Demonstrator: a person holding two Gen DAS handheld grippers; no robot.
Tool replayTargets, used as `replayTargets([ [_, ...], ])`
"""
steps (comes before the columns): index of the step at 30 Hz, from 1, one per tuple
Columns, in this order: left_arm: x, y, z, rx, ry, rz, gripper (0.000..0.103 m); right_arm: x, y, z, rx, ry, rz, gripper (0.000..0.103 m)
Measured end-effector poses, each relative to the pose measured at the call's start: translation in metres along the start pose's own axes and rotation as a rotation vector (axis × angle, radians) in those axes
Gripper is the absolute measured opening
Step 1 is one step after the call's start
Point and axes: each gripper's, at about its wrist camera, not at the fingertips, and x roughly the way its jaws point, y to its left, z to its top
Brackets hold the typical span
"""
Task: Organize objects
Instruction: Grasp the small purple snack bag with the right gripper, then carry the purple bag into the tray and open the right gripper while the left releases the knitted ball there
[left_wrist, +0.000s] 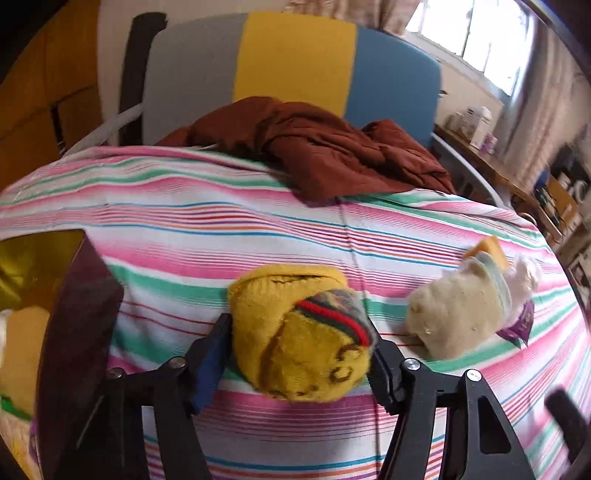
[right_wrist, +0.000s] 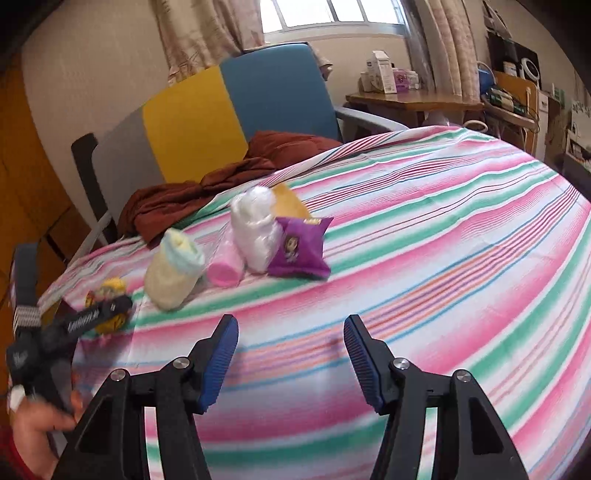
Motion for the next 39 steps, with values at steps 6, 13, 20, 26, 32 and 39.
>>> replayTargets([
  [6,-0.001,0.001,-0.003,0.001,-0.027,-0.029,0.056,0.033,-0.02,0.032,0.101,-0.024,-0.019,0.06],
  [13,0.0,0.004,-0.006,-0.014,-0.044,-0.053,0.056,0.069,-0.014,0.051,0.095,0.013,0.012,0.055],
  [20,-0.001,0.006,-0.008,-0.021,-0.048,-0.062,0.056,0.078,-0.015,0.046,0.114,0.024,-0.025,0.036],
  [26,-0.005,0.008,-0.009,-0.03,-0.067,-0.072,0.049,0.054,-0.024,0.025,0.156,-0.006,-0.063,0.036],
  [32,-0.023,0.005,-0.015,0.004,-0.132,-0.074,0.048,0.031,-0.032,0.011,0.193,-0.035,-0.095,0.036],
  [39,-0.048,-0.005,-0.028,0.092,-0.2,-0.091,0.048,0.01,-0.025,-0.004,0.169,-0.061,-0.101,0.036],
])
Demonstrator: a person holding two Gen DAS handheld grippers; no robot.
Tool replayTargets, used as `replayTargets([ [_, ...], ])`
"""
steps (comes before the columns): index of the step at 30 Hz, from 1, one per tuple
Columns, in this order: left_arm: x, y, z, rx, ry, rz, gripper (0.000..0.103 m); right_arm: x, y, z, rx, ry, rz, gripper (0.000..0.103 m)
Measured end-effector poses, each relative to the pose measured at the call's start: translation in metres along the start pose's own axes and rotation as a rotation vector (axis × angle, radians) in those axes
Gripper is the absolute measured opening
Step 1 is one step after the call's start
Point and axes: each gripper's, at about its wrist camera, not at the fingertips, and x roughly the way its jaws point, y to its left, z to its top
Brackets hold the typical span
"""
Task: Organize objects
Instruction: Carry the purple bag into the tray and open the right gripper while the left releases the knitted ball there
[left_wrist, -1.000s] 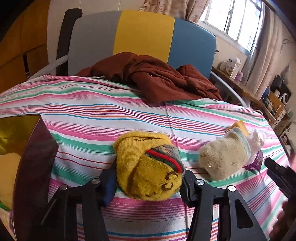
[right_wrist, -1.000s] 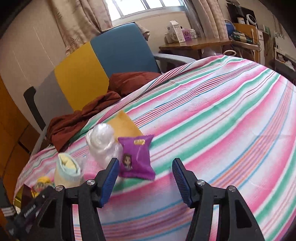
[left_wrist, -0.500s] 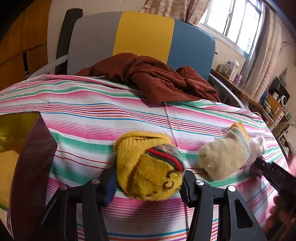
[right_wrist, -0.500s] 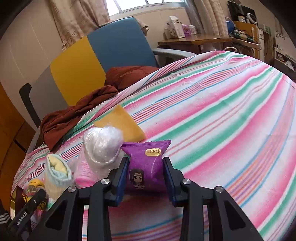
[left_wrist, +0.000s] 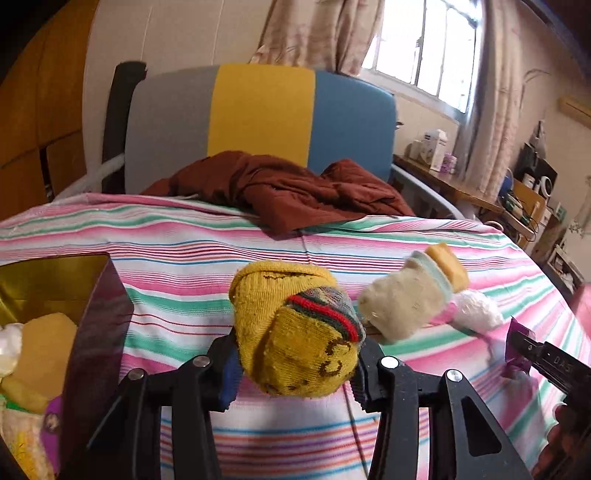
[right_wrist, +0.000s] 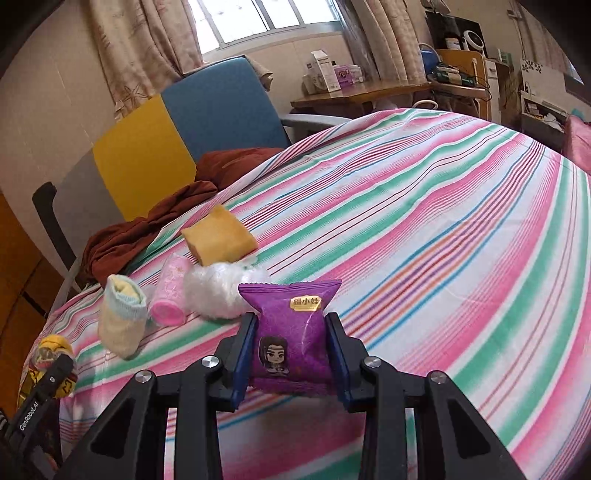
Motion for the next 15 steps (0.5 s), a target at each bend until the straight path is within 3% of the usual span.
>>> replayTargets([
  [10,-0.05,0.001,-0.025,0.052,-0.053,-0.016,0.048,-0.028,0.02,-0.032,-0.102,0.012,0.034,0.036],
  [15,-0.081,0.001,-0.036,0.067,-0.032,-0.087,0.048,-0.042,0.037,-0.052,-0.171,0.049,0.074,0.036],
])
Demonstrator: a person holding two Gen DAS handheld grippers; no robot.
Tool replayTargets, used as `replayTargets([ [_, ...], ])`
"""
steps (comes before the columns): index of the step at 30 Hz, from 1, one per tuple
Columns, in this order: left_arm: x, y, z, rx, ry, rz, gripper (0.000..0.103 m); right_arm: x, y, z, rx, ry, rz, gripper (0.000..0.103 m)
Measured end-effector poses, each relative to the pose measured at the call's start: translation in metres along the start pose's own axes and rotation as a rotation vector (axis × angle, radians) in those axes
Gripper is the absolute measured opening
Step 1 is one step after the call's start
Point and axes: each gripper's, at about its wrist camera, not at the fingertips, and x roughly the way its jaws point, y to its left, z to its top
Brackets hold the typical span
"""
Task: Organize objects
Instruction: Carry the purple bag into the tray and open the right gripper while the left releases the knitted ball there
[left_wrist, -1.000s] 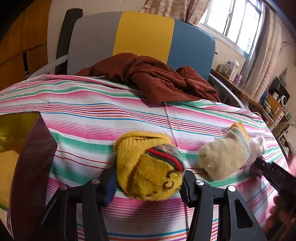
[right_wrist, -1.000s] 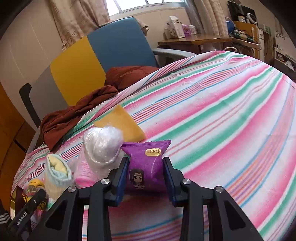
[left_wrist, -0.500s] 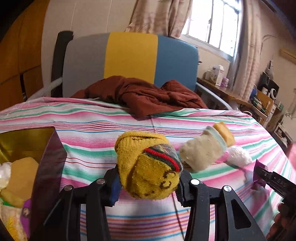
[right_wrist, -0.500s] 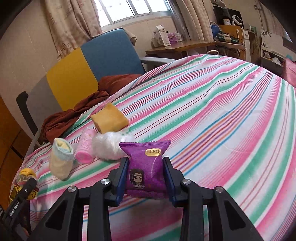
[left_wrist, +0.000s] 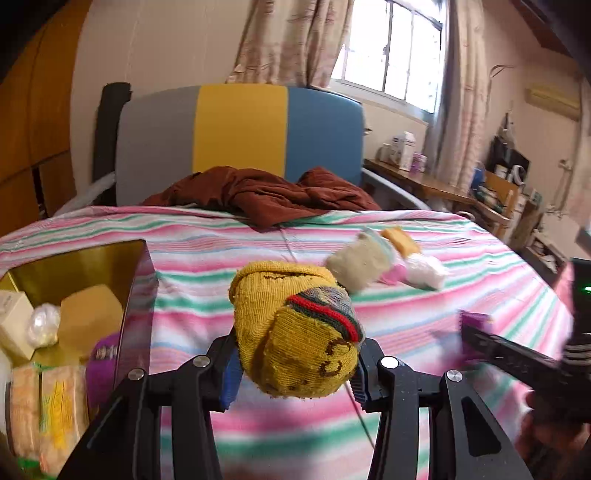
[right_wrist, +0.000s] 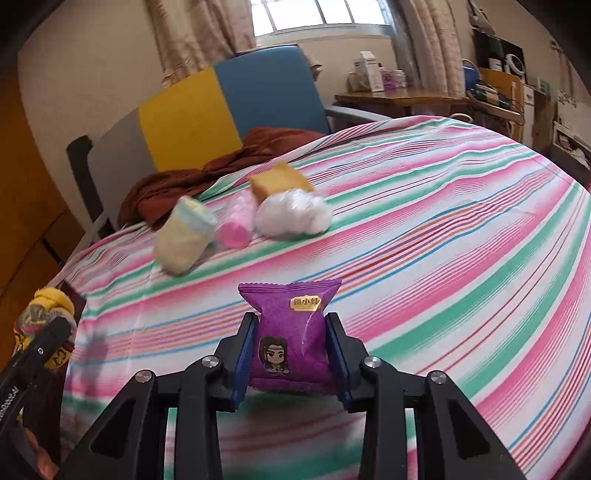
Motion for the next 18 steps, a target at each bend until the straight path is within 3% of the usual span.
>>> replayTargets([
  [6,-0.049,0.003,-0.008,-0.006,-0.017,-0.094,0.048,-0.021,0.037,-0.013,-0.074,0.017,0.098,0.036],
  [10,-0.076,0.015,-0.008,-0.018,-0.042,-0.11,0.048,-0.037,0.063,-0.02,-0.117,0.017,0.164,0.036],
  [18,-0.114,0.073,-0.016,-0.106,-0.055,-0.036,0.048,-0.063,0.13,-0.034,-0.232,0.041,0.309,0.036],
])
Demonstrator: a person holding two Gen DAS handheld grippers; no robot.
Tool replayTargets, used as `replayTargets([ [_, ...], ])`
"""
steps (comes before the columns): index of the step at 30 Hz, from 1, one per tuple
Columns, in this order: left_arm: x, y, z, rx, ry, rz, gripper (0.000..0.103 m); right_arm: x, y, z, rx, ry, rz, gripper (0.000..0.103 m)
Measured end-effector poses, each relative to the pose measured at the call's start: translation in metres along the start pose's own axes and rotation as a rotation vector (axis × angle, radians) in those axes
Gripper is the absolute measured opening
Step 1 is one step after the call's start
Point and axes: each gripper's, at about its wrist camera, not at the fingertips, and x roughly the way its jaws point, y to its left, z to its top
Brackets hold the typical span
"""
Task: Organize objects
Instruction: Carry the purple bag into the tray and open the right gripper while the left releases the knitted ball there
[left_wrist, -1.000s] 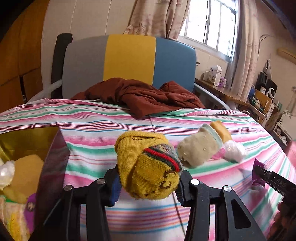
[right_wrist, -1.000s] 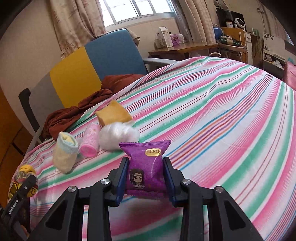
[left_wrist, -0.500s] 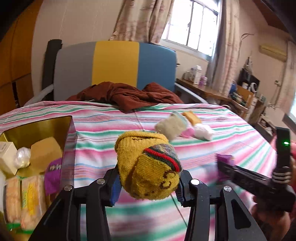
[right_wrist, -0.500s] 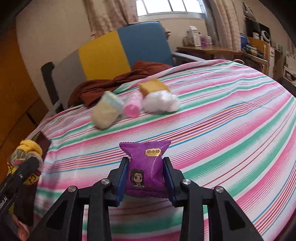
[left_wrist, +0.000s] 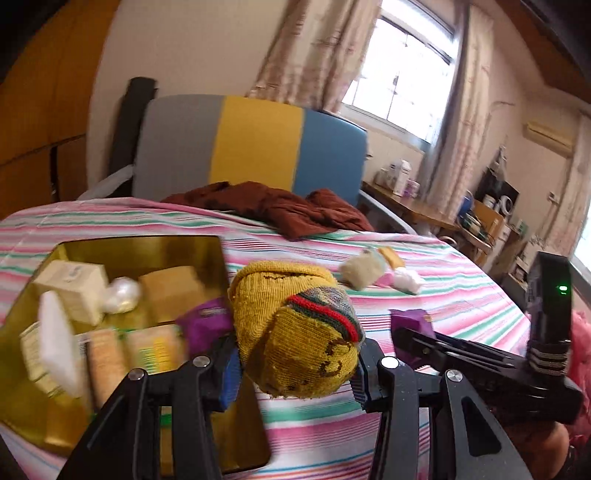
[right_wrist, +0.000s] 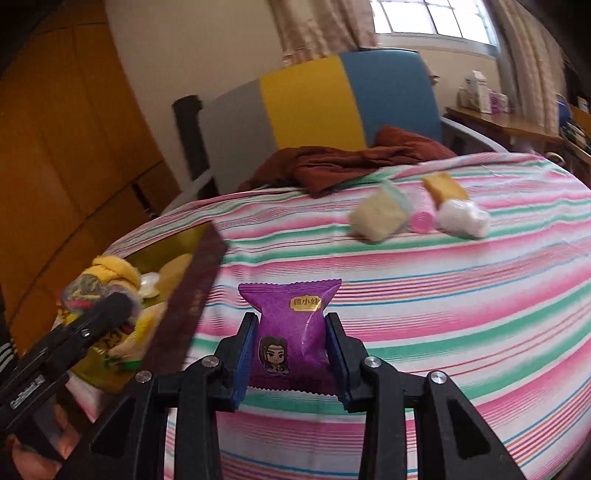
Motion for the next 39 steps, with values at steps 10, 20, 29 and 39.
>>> replayTargets([
  [10,-0.034,0.083,-0.012,-0.053,0.022,0.116,0.048,0.013,0.094,-0.001,-0.191,0.058,0.165,0.036],
  [20,-0.03,0.135,-0.022,0.015,0.158,0.167,0.049,0.048,0.145,-0.014,-0.272,0.165,0.213,0.038],
  [29,-0.021,0.17,-0.031,0.086,0.249,0.253,0.05,0.056,0.152,-0.018,-0.252,0.205,0.22,0.048],
  [39,-0.055,0.182,-0.028,-0.079,0.104,0.187,0.1,0.046,0.144,-0.015,-0.23,0.166,0.215,0.048],
])
